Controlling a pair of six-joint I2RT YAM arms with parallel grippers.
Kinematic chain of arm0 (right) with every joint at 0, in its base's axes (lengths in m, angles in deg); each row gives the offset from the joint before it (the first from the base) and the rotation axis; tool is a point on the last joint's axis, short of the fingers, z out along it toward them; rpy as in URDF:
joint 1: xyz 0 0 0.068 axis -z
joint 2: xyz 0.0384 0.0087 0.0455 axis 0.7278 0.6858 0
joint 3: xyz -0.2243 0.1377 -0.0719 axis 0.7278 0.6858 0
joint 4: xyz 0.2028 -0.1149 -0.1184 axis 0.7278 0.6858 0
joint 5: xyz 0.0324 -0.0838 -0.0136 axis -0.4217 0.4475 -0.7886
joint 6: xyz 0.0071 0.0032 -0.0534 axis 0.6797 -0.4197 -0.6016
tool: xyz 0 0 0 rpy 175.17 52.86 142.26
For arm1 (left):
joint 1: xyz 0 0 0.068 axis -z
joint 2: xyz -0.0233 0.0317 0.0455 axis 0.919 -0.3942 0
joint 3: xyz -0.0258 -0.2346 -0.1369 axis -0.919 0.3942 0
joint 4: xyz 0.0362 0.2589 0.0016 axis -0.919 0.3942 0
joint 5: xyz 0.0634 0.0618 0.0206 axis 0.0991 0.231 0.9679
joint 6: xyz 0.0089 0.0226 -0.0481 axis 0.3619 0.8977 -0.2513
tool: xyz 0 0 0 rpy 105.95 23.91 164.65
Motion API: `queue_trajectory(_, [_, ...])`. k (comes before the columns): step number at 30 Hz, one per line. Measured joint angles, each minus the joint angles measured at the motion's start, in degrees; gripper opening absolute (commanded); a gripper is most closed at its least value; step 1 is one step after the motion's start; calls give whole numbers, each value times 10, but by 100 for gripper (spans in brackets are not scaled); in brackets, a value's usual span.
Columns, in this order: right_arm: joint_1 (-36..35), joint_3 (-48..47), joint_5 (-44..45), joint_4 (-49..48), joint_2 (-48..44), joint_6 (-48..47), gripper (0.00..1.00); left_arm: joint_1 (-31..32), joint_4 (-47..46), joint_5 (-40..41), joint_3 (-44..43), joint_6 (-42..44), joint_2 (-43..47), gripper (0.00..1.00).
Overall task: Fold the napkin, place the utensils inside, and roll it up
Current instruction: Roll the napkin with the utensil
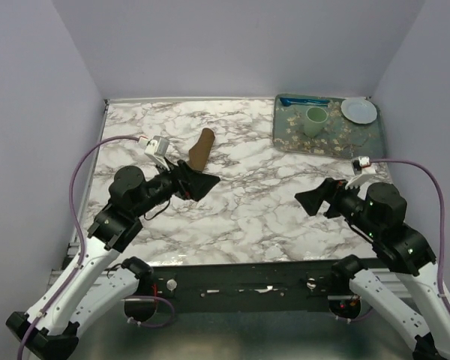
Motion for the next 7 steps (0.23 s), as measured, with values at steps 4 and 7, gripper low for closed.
queue_trajectory(4, [0,32,35,-9,-22,10,100,0,-13,40,1,2,23,99])
queue_trajectory(7, [0,49,44,-17,-5,16,100,0,-20,73,3,5,32,99])
